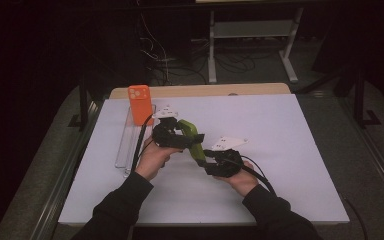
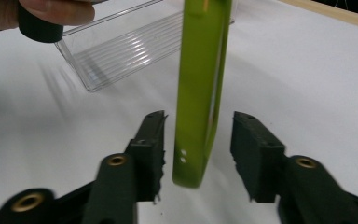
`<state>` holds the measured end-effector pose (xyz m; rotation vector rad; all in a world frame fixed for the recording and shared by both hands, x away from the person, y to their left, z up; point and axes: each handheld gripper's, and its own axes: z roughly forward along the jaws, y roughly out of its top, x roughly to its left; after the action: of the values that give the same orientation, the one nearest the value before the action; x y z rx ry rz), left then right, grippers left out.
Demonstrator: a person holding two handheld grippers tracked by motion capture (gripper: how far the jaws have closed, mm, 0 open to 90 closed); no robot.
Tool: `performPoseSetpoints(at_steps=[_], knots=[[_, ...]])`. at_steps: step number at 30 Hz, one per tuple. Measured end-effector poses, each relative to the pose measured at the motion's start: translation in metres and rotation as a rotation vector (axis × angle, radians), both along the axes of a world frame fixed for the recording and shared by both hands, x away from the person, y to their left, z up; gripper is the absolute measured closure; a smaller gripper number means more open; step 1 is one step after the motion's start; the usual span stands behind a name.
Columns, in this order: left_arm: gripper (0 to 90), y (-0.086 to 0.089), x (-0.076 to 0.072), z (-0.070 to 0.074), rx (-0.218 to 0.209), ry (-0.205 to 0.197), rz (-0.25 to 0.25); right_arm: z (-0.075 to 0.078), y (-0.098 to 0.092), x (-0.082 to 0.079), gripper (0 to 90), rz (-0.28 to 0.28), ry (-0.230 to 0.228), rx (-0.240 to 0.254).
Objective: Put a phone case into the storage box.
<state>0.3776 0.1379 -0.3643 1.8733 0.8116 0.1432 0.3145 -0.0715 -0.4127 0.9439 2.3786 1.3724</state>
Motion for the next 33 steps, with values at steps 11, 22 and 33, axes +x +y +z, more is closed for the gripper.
performPoseSetpoints(at_steps=[11, 22, 33], knots=[[12.8, 0.006, 0.001, 0.004, 0.005, -0.006, 0.015, -0.001, -0.022, 0.001, 20.1, -0.01, 0.036, -0.082], [13.0, 0.005, 0.003, 0.015, 0.051, -0.027, 0.012, -0.012, -0.068, -0.009, 0.4, -0.043, 0.03, -0.076], [13.3, 0.014, 0.013, 0.039, 0.076, -0.07, 0.036, -0.023, -0.102, -0.025, 0.4, -0.107, 0.02, -0.082]])
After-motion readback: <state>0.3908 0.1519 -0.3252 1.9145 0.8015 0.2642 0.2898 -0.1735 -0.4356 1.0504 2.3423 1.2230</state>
